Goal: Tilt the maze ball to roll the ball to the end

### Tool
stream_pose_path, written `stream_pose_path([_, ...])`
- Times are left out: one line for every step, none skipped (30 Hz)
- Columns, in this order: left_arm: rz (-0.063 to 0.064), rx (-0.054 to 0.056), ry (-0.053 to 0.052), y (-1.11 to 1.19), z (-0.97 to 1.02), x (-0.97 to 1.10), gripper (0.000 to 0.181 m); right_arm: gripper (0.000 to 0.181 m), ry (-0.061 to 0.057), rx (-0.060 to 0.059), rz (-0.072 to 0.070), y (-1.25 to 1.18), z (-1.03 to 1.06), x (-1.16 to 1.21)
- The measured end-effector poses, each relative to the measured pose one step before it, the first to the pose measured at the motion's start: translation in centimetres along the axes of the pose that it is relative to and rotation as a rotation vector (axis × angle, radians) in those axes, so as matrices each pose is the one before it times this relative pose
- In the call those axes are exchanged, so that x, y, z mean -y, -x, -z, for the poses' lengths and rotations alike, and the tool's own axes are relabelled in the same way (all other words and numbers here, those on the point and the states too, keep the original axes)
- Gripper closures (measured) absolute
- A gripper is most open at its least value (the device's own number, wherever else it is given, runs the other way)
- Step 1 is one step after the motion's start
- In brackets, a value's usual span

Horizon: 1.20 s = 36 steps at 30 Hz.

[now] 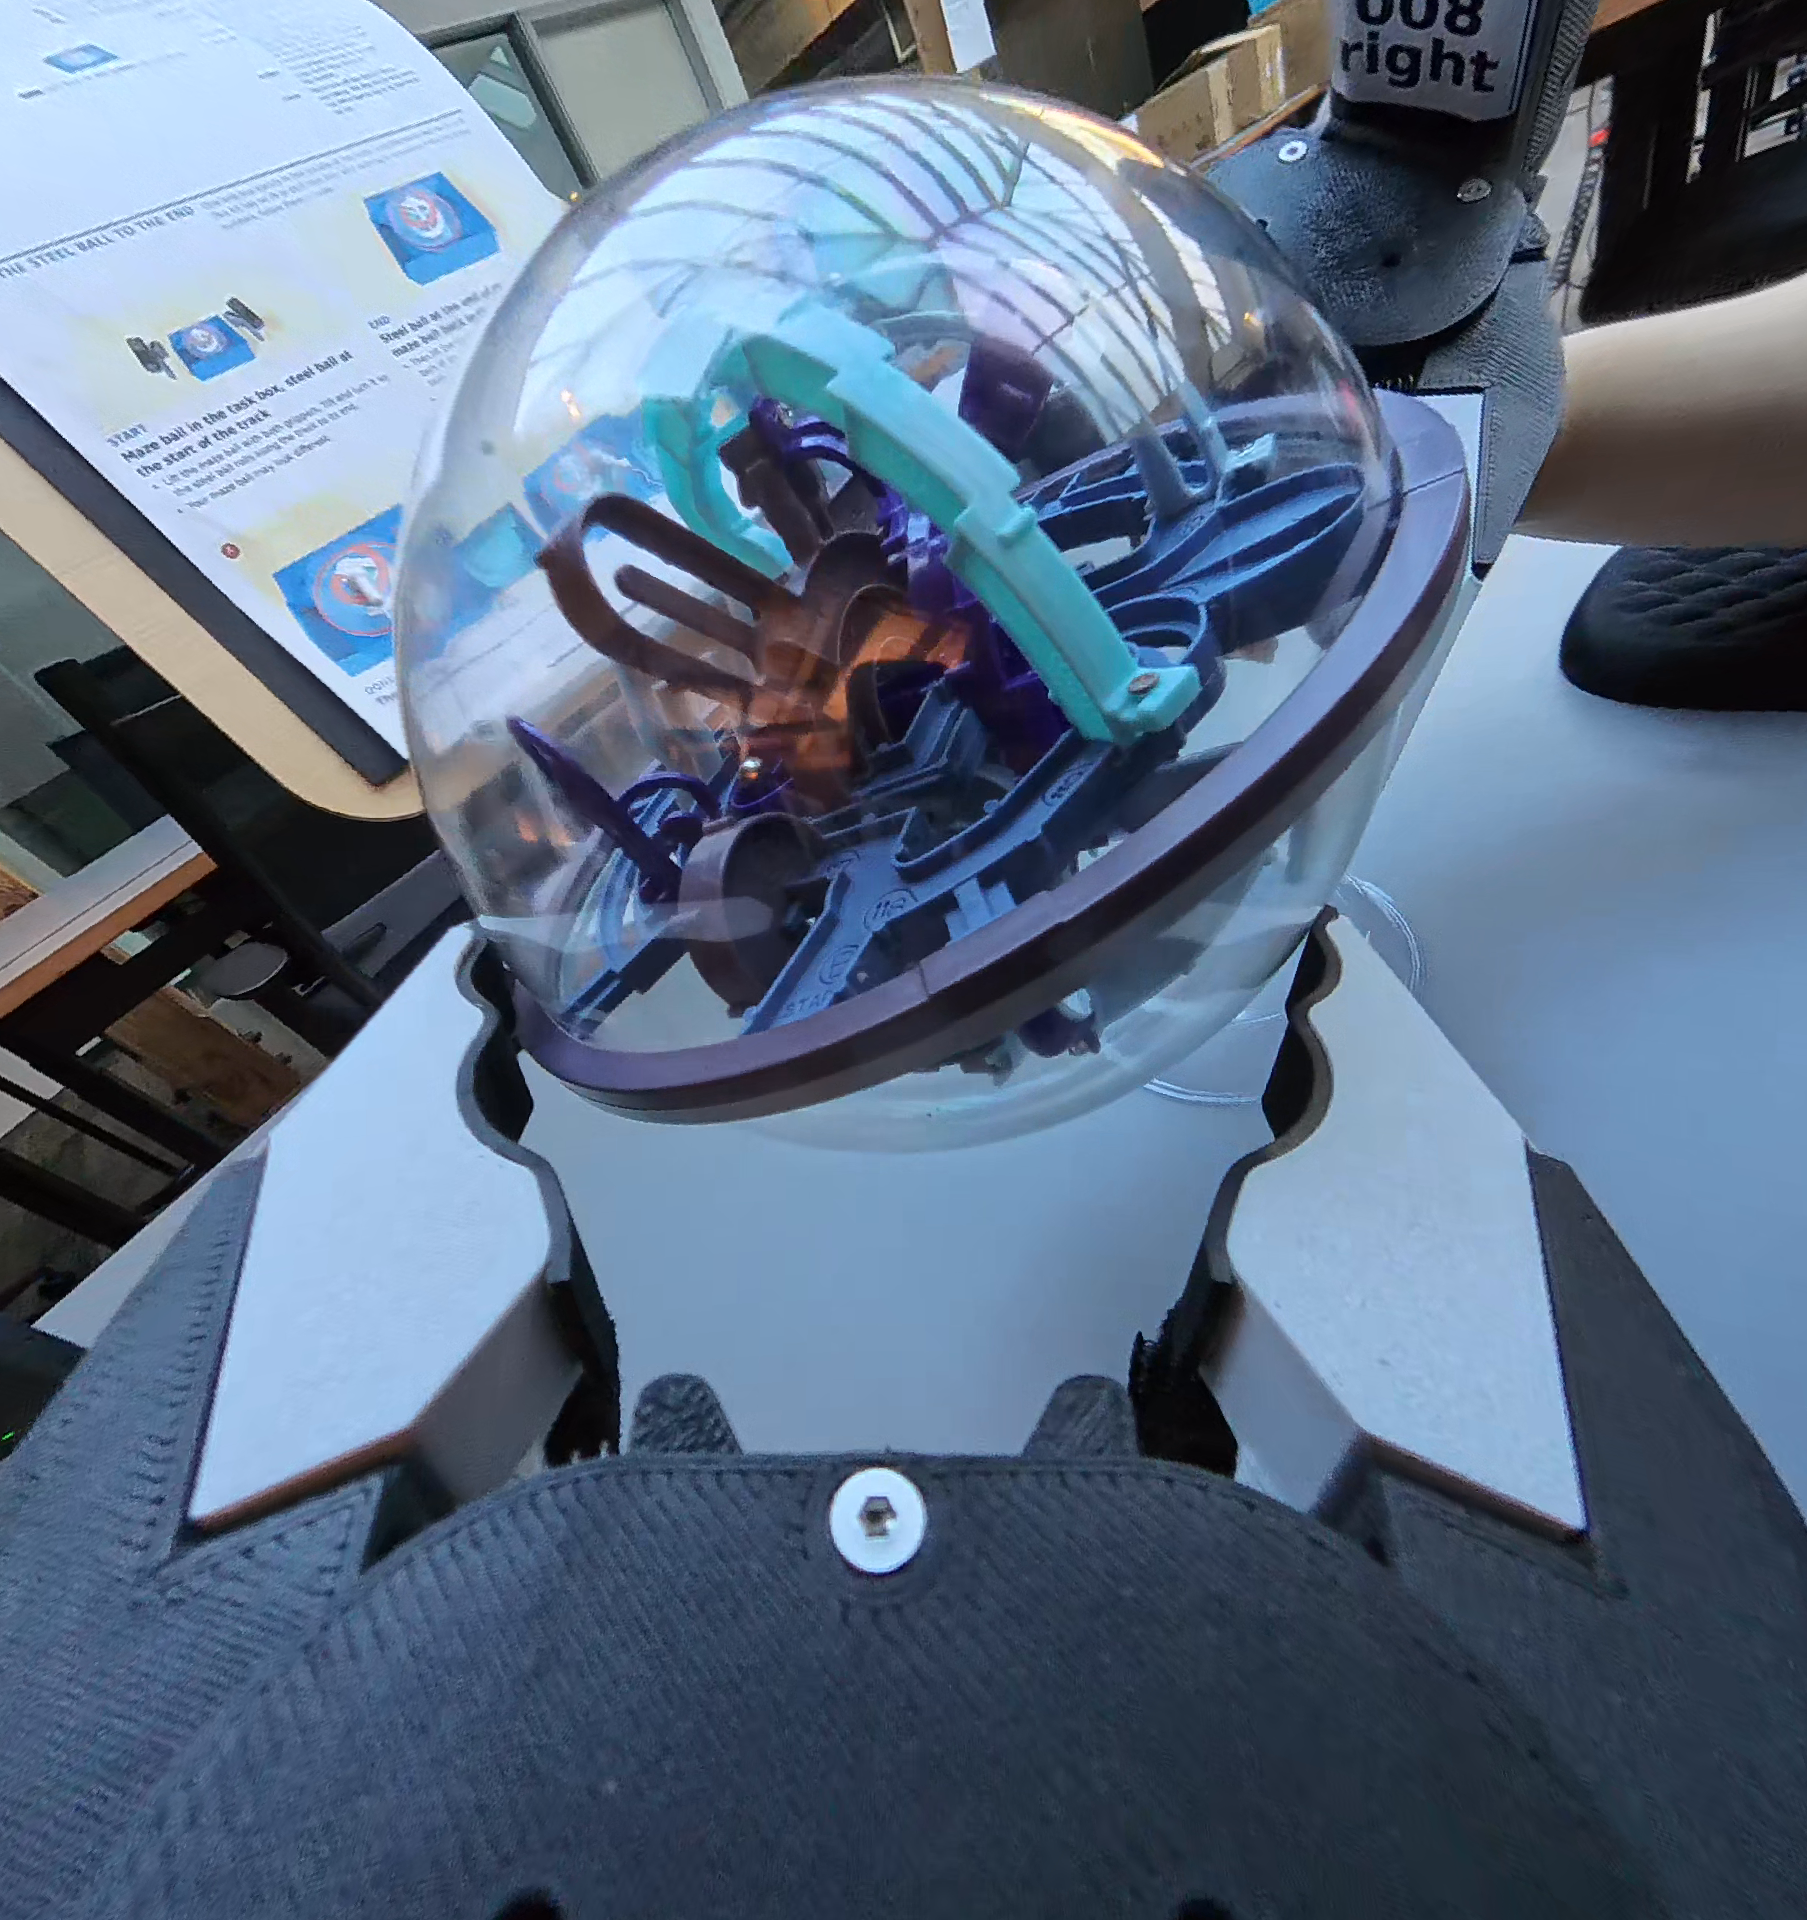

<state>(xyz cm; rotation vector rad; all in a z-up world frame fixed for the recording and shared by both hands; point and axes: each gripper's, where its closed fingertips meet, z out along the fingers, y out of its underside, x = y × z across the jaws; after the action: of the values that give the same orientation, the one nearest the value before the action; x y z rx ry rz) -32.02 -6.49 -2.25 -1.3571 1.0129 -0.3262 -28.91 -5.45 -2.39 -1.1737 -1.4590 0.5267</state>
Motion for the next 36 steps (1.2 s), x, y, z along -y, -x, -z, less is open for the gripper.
stream_pose_path([-0.0007, -0.0076, 0.0027, -0.222, -0.02, -0.001, 0.036, 0.037, 0.0018, -0.0041, -0.0087, 0.144, 0.129, -0.138])
stream_pose_path([-0.0009, -0.0074, 0.0013, -0.238, -0.055, 0.021, 0.036, 0.037, -0.0003, -0.0039, -0.0098, 0.133, 0.128, -0.125])
stream_pose_path([-0.0015, -0.0071, 0.0005, -0.186, -0.099, 0.017, 0.036, 0.037, 0.0014, -0.003, -0.0112, 0.14, 0.131, -0.166])
stream_pose_path([-0.0019, -0.0071, 0.0018, -0.127, -0.114, -0.022, 0.036, 0.038, 0.004, -0.0026, -0.011, 0.124, 0.12, -0.216])
stream_pose_path([-0.0034, -0.0071, 0.0027, -0.135, -0.103, -0.026, 0.037, 0.038, 0.0056, -0.003, -0.0098, 0.114, 0.119, -0.244])
stream_pose_path([-0.0048, -0.0069, 0.0038, -0.167, -0.103, -0.041, 0.037, 0.038, 0.0049, -0.0049, -0.006, 0.098, 0.132, -0.235])
stream_pose_path([-0.0044, -0.0073, 0.0046, -0.182, -0.121, -0.055, 0.037, 0.038, 0.0049, -0.0056, -0.004, 0.071, 0.141, -0.239])
stream_pose_path([-0.0026, -0.0079, 0.0032, -0.177, -0.131, -0.08, 0.037, 0.038, 0.0038, -0.006, -0.0028, 0.063, 0.163, -0.184])
stream_pose_path([-0.0005, -0.008, 0.0015, -0.168, -0.147, -0.055, 0.037, 0.038, 0.0015, -0.0073, -0.0025, 0.042, 0.18, -0.128])
stream_pose_path([0.0, -0.0076, 0.0006, -0.151, -0.172, -0.035, 0.037, 0.038, 0.0017, -0.0068, -0.0023, 0.022, 0.186, -0.132])
stream_pose_path([-0.0013, -0.0071, 0.0002, -0.142, -0.181, -0.001, 0.037, 0.038, 0.0018, -0.0071, -0.0015, 0.013, 0.195, -0.148])
stream_pose_path([-0.0032, -0.0067, 0.0013, -0.114, -0.177, 0.015, 0.037, 0.037, 0.0049, -0.007, -0.0016, 0.003, 0.19, -0.223])
stream_pose_path([-0.0058, -0.0062, 0.0037, -0.119, -0.242, -0.045, 0.037, 0.038, 0.0059, -0.0087, 0.0005, -0.026, 0.173, -0.272])
stream_pose_path([-0.0075, -0.0055, 0.0047, -0.121, -0.303, -0.098, 0.037, 0.037, 0.0045, -0.0099, 0.0018, -0.045, 0.149, -0.291])
stream_pose_path([-0.0072, -0.0051, 0.0043, -0.108, -0.291, -0.098, 0.037, 0.037, 0.0059, -0.0087, 0.0007, -0.039, 0.136, -0.301])
stream_pose_path([-0.006, -0.0048, 0.0027, -0.094, -0.247, -0.072, 0.037, 0.037, 0.0034, -0.0081, 0.0012, -0.056, 0.113, -0.263])
stream_pose_path([-0.0039, -0.005, -0.0004, -0.099, -0.204, -0.059, 0.037, 0.037, -0.0005, -0.007, -0.0009, -0.051, 0.113, -0.208])
stream_pose_path([-0.0016, -0.0055, -0.0009, -0.061, -0.213, -0.092, 0.037, 0.037, -0.0015, -0.0061, -0.0004, -0.057, 0.096, -0.209])
stream_pose_path([-0.0009, -0.0052, 0.0022, -0.008, -0.256, -0.182, 0.037, 0.037, 0.0008, -0.0062, 0.0011, -0.056, 0.059, -0.241])
stream_pose_path([-0.0016, -0.0043, 0.0051, -0.025, -0.292, -0.247, 0.037, 0.037, 0.0049, -0.0057, 0.0025, -0.071, 0.032, -0.288])
stream_pose_path([-0.0026, -0.0028, 0.0069, -0.066, -0.28, -0.248, 0.036, 0.038, 0.0063, -0.0064, 0.0058, -0.087, 0.005, -0.275])
stream_pose_path([-0.003, -0.0017, 0.0071, -0.053, -0.237, -0.244, 0.037, 0.038, 0.005, -0.0058, 0.0069, -0.072, 0.005, -0.241])
stream_pose_path([-0.0031, -0.0013, 0.0057, 0.007, -0.171, -0.189, 0.036, 0.038, 0.0033, -0.0044, 0.0048, -0.07, -0.015, -0.21])
stream_pose_path([-0.0025, -0.0012, 0.0037, -0.004, -0.113, -0.151, 0.037, 0.037, 0.0012, -0.0026, 0.0006, -0.037, -0.051, -0.186])
stream_pose_path([-0.0005, -0.0015, 0.0014, -0.005, -0.093, -0.104, 0.037, 0.037, 0.0008, 0.0006, -0.0052, -0.005, -0.047, -0.177])
stream_pose_path([0.0014, -0.0019, 0.0016, -0.023, -0.087, -0.118, 0.037, 0.037, -0.0002, 0.0017, -0.0056, 0.008, -0.06, -0.175])
stream_pose_path([0.0021, -0.0021, 0.0034, -0.043, -0.059, -0.176, 0.037, 0.038, 0.0039, 0.0023, -0.0055, 0.022, -0.063, -0.207])
stream_pose_path([0.0017, -0.0016, 0.0031, -0.049, -0.045, -0.18, 0.037, 0.038, 0.0051, 0.0021, -0.0041, 0.013, -0.058, -0.231])
stream_pose_path([0.0013, -0.0011, 0.0021, -0.048, -0.074, -0.143, 0.037, 0.037, 0.0044, 0.0023, -0.004, 0.021, -0.059, -0.218])
stream_pose_path([0.0009, -0.0011, 0.0017, -0.04, -0.08, -0.116, 0.037, 0.037, 0.0037, 0.0022, -0.0034, 0.02, -0.058, -0.196])
stream_pose_path([0.0015, -0.0009, 0.0004, -0.003, -0.067, -0.066, 0.037, 0.037, 0.0043, 0.0022, -0.0034, 0.001, -0.043, -0.169])
stream_pose_path([0.0033, -0.0013, 0.0002, 0.02, -0.054, -0.087, 0.037, 0.037, 0.0048, 0.0025, -0.004, -0.016, -0.046, -0.127])
stream_pose_path([0.0034, -0.0018, 0.0007, 0.03, -0.034, -0.119, 0.037, 0.037, 0.0019, 0.0011, -0.0026, -0.033, -0.036, -0.103])
stream_pose_path([0.0016, -0.0013, 0.0008, 0.019, -0.068, -0.095, 0.037, 0.038, 0.0014, 0.0003, -0.0016, -0.041, -0.029, -0.105])
stream_pose_path([0.0003, -0.0004, 0.0012, -0.002, -0.144, -0.102, 0.037, 0.037, 0.0042, 0.0012, -0.0029, -0.047, -0.048, -0.18])
stream_pose_path([-0.0005, 0.0004, 0.0015, -0.034, -0.161, -0.1, 0.037, 0.037, 0.0046, 0.0014, -0.0025, -0.039, -0.052, -0.202])
